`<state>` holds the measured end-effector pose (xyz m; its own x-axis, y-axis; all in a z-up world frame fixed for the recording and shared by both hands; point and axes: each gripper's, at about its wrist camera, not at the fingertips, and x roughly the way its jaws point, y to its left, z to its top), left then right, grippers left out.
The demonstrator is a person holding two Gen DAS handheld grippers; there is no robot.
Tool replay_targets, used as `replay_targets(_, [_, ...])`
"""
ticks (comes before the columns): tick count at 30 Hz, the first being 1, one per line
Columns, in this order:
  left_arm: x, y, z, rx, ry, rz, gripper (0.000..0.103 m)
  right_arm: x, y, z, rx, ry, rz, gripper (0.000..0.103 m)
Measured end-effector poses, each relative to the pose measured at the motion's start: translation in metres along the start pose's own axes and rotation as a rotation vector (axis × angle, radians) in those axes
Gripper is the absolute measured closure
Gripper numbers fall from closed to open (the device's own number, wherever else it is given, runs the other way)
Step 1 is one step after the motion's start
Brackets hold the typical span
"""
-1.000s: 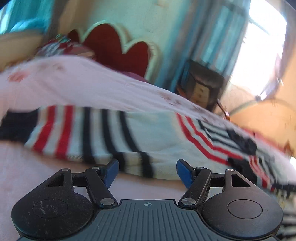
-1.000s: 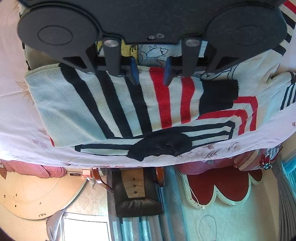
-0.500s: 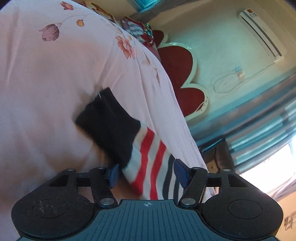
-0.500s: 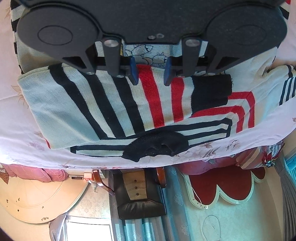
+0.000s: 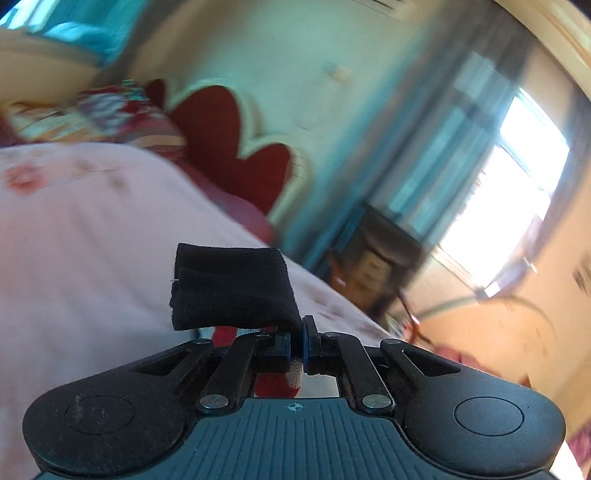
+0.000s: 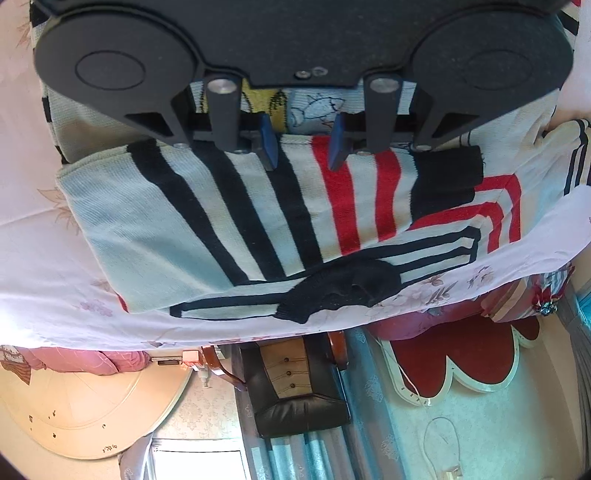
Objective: Fold small clothes
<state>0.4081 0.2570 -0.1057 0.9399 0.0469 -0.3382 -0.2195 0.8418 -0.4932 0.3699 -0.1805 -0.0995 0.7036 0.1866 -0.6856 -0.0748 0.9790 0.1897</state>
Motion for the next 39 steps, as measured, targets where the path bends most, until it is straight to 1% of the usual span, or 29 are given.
replay_targets(2, [0.017,-0.038,-0.006,0.085,0.052,-0.054,0.097,-0.003,-0.007,-0.001,0.014,-0.006,0.000,0.073])
replay_targets(4, [0.035,-0.072,-0.015,0.172,0.100,-0.077,0.097,-0.007,-0.016,0.000,0.025,-0.011,0.002,0.073])
replay_targets(7, [0.057,-0.117,-0.028,0.257,0.163,-0.098,0.097,-0.015,-0.029,0.001,0.040,-0.022,0.007,0.071])
replay_targets(12, [0.075,-0.170,-0.056,0.331,0.240,-0.146,0.097,-0.028,-0.050,0.004,0.060,-0.049,0.012,0.071])
replay_targets(13, [0.073,-0.178,-0.064,0.352,0.254,-0.155,0.097,-0.030,-0.054,0.005,0.064,-0.052,0.013,0.071])
replay_targets(14, [0.060,-0.183,-0.077,0.379,0.269,-0.162,0.097,-0.030,-0.058,0.005,0.071,-0.055,0.013,0.071])
replay_targets(16, [0.056,-0.199,-0.097,0.425,0.308,-0.165,0.097,-0.031,-0.066,0.005,0.086,-0.056,0.016,0.071])
replay_targets(19, [0.068,-0.220,-0.121,0.467,0.399,-0.174,0.097,-0.033,-0.077,0.003,0.106,-0.051,0.019,0.071])
replay_targets(20, [0.071,-0.226,-0.129,0.482,0.417,-0.166,0.097,-0.033,-0.080,0.003,0.112,-0.046,0.021,0.070])
replay_targets(21, [0.071,-0.232,-0.137,0.507,0.418,-0.162,0.091,-0.033,-0.082,0.002,0.115,-0.040,0.023,0.070])
replay_targets(22, [0.070,-0.233,-0.143,0.518,0.412,-0.178,0.079,-0.033,-0.083,0.002,0.118,-0.033,0.025,0.069])
replay_targets(23, [0.065,-0.233,-0.145,0.504,0.414,-0.215,0.048,-0.033,-0.084,0.002,0.120,-0.030,0.027,0.068])
replay_targets(24, [0.062,-0.235,-0.146,0.486,0.413,-0.245,0.028,-0.034,-0.084,0.001,0.120,-0.027,0.032,0.066])
replay_targets(25, [0.054,-0.234,-0.146,0.484,0.386,-0.253,0.027,-0.034,-0.083,0.002,0.118,-0.026,0.038,0.065])
replay_targets(27, [0.032,-0.231,-0.143,0.509,0.341,-0.255,0.027,-0.034,-0.080,0.003,0.113,-0.027,0.068,0.058])
replay_targets(29, [0.008,-0.214,-0.136,0.483,0.313,-0.236,0.027,-0.034,-0.072,0.006,0.109,-0.031,0.112,0.053])
replay_targets(30, [-0.005,-0.200,-0.133,0.463,0.304,-0.217,0.027,-0.032,-0.065,0.008,0.103,-0.029,0.136,0.050])
replay_targets(32, [-0.030,-0.173,-0.129,0.466,0.272,-0.141,0.027,-0.025,-0.049,0.012,0.086,-0.024,0.196,0.048])
replay_targets(34, [-0.052,-0.144,-0.124,0.498,0.238,-0.032,0.027,-0.015,-0.036,0.014,0.091,-0.010,0.255,0.048])
replay_targets(35, [-0.061,-0.130,-0.122,0.498,0.226,0.012,0.027,-0.008,-0.030,0.014,0.100,0.002,0.273,0.048])
replay_targets(38, [-0.065,-0.095,-0.112,0.454,0.250,0.088,0.027,0.012,-0.021,0.014,0.130,0.022,0.254,0.048])
replay_targets(39, [-0.062,-0.088,-0.110,0.452,0.253,0.095,0.027,0.018,-0.021,0.014,0.154,0.030,0.254,0.050])
